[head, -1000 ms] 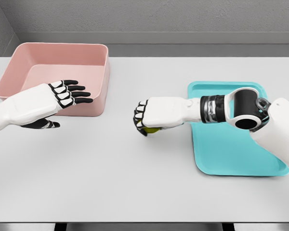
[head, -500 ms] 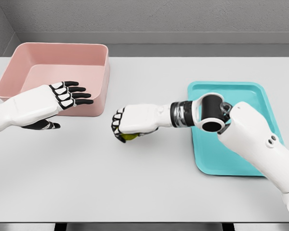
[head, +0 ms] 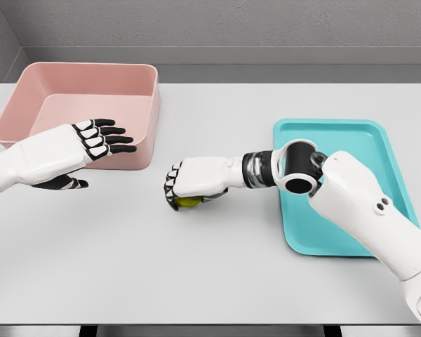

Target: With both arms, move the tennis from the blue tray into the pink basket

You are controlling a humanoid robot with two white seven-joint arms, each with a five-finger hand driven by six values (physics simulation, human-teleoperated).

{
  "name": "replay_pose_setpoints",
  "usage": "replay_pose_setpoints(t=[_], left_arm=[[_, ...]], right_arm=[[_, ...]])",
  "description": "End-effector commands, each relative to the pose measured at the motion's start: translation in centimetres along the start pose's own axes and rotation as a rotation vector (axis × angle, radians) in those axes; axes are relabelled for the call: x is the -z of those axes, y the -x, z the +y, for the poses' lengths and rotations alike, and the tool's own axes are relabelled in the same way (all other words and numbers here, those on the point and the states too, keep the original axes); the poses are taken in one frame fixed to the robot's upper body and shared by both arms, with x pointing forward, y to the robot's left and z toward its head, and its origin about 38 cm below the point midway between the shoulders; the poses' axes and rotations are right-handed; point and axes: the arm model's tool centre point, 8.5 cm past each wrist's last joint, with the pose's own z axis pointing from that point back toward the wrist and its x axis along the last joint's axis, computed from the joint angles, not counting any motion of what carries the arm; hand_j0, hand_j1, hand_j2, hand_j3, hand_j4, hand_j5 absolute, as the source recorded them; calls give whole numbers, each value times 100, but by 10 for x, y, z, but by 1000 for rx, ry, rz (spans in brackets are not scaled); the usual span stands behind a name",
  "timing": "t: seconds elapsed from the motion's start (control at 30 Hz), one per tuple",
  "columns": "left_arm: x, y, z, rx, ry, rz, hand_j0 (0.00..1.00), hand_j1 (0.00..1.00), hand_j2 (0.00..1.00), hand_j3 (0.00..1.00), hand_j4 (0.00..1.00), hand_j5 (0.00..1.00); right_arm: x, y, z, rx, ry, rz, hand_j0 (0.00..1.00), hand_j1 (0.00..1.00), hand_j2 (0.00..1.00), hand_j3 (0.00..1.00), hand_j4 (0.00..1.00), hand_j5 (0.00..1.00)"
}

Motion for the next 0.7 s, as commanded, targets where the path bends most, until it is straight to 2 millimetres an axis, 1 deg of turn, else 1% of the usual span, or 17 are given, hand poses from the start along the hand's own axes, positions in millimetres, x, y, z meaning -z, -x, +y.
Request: replay_pose_setpoints(t=[0.0,0.07,0.2,0.23,0.37,0.4,0.43,0.5,0.57,0.6,0.63,0.67], left_arm=[[0,0,1,-5,-4,0,100,100,100,100,100,100],[0,0,1,-5,-5,-1,100,100,100,100,100,100],[0,0,1,-5,-3,1,100,100,100,100,100,100],[0,0,1,-5,-4,1,100,100,100,100,100,100],[0,0,1,-5,-4,1,100,100,100,100,100,100],[0,0,1,-5,-4,1,100,100,100,100,100,100],[-1,1,1,-6,-4,2,100,100,100,100,100,100],[-1,1,0,-6,-3,3,100,100,100,100,100,100],[-1,1,0,-6,-3,3,100,100,100,100,100,100],[-1,1,0,-7,-1,5,100,100,100,100,100,100],[-1,1,0,-6,-2,5,100,100,100,100,100,100],[-1,1,0,-6,-1,4,100,100,100,100,100,100]], right_arm=[[0,1,-1,5,4,1,86,86,86,86,86,86],[0,0,0,6,3,0,93,93,93,93,93,93],[-1,1,-1,5,5,3,97,97,97,97,97,97],[-1,1,-1,5,8,3,99,99,99,99,99,99],[-3,2,-3,4,14,7,99,99,99,99,99,99],[-6,3,-8,0,29,11,99,99,99,99,99,99],[-13,6,-18,-8,60,26,99,99,99,99,99,99],[-22,4,-34,-35,109,32,99,99,99,99,99,99],[-33,9,-44,-42,144,54,99,99,99,99,99,99],[-36,7,-50,-56,159,55,99,99,99,99,99,99],[-45,8,-59,-72,192,70,100,100,100,100,100,100],[-63,15,-66,-79,226,110,100,100,100,100,100,100]])
